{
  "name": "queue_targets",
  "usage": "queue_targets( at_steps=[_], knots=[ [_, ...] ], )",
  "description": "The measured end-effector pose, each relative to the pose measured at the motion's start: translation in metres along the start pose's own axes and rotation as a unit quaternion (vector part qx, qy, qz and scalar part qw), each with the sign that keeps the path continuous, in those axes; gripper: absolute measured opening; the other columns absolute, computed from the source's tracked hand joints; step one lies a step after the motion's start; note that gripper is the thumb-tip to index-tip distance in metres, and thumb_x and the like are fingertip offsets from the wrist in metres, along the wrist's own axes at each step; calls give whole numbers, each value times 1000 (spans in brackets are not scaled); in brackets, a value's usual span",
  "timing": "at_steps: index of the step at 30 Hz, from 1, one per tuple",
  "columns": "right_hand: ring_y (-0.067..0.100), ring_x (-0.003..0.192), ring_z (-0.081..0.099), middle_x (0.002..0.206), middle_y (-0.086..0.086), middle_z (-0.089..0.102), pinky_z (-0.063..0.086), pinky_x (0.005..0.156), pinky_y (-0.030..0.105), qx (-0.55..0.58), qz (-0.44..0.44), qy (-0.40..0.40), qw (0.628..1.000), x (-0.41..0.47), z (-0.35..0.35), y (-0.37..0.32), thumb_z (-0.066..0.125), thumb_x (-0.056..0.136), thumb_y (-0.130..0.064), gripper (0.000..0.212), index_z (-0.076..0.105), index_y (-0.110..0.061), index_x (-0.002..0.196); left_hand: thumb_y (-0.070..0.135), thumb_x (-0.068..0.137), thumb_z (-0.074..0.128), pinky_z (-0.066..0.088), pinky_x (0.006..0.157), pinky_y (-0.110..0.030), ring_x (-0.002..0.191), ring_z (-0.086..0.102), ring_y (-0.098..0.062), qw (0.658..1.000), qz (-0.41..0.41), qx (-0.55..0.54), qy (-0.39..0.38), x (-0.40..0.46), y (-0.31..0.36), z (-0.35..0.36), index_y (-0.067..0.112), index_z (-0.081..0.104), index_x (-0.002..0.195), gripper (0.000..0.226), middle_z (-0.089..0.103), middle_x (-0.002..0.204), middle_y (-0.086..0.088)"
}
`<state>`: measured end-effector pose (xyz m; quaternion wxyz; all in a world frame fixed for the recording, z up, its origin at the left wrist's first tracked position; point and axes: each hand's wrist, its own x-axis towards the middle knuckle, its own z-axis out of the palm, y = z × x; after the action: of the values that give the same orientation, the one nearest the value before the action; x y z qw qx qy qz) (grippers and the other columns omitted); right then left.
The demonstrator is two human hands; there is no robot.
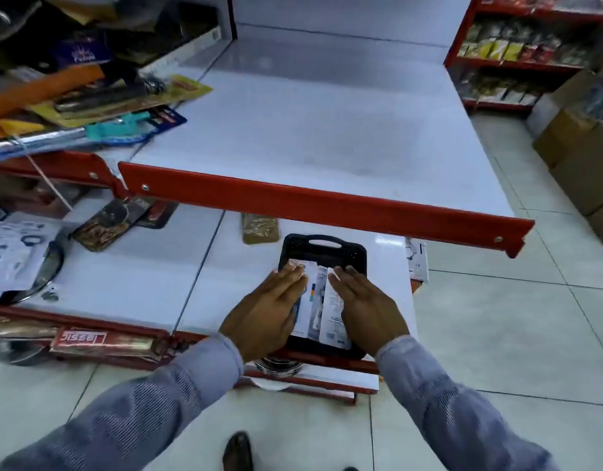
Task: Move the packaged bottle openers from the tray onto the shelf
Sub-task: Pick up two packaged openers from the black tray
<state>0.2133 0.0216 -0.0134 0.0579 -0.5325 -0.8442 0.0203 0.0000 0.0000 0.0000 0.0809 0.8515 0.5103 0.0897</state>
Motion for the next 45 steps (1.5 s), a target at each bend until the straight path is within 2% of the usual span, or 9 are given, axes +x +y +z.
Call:
queue_targets(
  at_steps=[4,6,10,14,20,31,38,42,45],
  knots=[
    [37,125,57,144,16,50,53,98,45,40,123,-211,969,54,18,13,64,82,-10,68,37,-13,144,11,93,64,28,125,-42,156,18,-33,967,-96,-51,-231,58,-16,20,0,10,158,85,13,168,-19],
    [39,131,51,149,20,42,49,106,45,21,116,-278,953,74,26,20,81,74,-18,93,27,-6,149,10,81,80,33,122,-43,153,24,-37,952,-85,-37,-293,82,-18,24,-4,6,157,108,16,166,-24],
    [39,132,51,148,23,44,49,106,45,9,89,-318,944,95,37,27,94,56,-26,117,27,-8,151,6,83,78,50,100,-34,131,55,-36,946,-95,-46,-305,111,-29,38,-3,15,155,96,45,151,-23],
    [39,138,40,152,19,39,45,108,49,-9,65,-301,951,99,32,30,97,48,-30,131,22,-16,154,5,70,89,56,100,-48,123,62,-36,933,-88,-40,-346,120,-40,43,2,18,155,111,51,146,-18],
    [38,135,37,140,16,43,46,105,52,-9,70,-274,959,103,13,32,93,56,-32,99,43,-18,141,39,52,98,51,102,-42,132,47,-36,947,-43,59,-314,120,-40,29,1,33,149,122,35,147,-20],
    [29,114,62,125,5,65,50,94,40,-58,52,-203,976,95,-22,30,67,82,-50,45,61,-34,124,19,58,95,54,98,-45,125,53,-34,979,-67,-48,-187,103,-38,3,17,48,142,96,46,143,-14],
    [29,106,64,117,8,68,53,87,38,16,88,-151,984,72,-35,21,57,78,-70,60,68,-22,111,11,75,84,51,85,-33,111,63,-35,986,-94,-89,-107,78,-32,-12,19,56,136,67,63,128,-17],
    [34,103,64,110,17,68,54,85,36,42,136,-79,987,53,-44,7,69,78,-45,49,66,-12,115,3,83,75,57,87,-42,107,67,-34,987,-90,-101,-91,62,-19,-31,17,63,129,49,68,122,-18],
    [36,86,67,92,17,70,50,68,32,67,155,-18,985,38,-53,-11,70,76,-25,22,70,-8,90,5,85,73,58,83,-40,101,68,-34,992,-77,-78,-65,47,-6,-48,20,62,126,45,69,114,-16]
  ],
)
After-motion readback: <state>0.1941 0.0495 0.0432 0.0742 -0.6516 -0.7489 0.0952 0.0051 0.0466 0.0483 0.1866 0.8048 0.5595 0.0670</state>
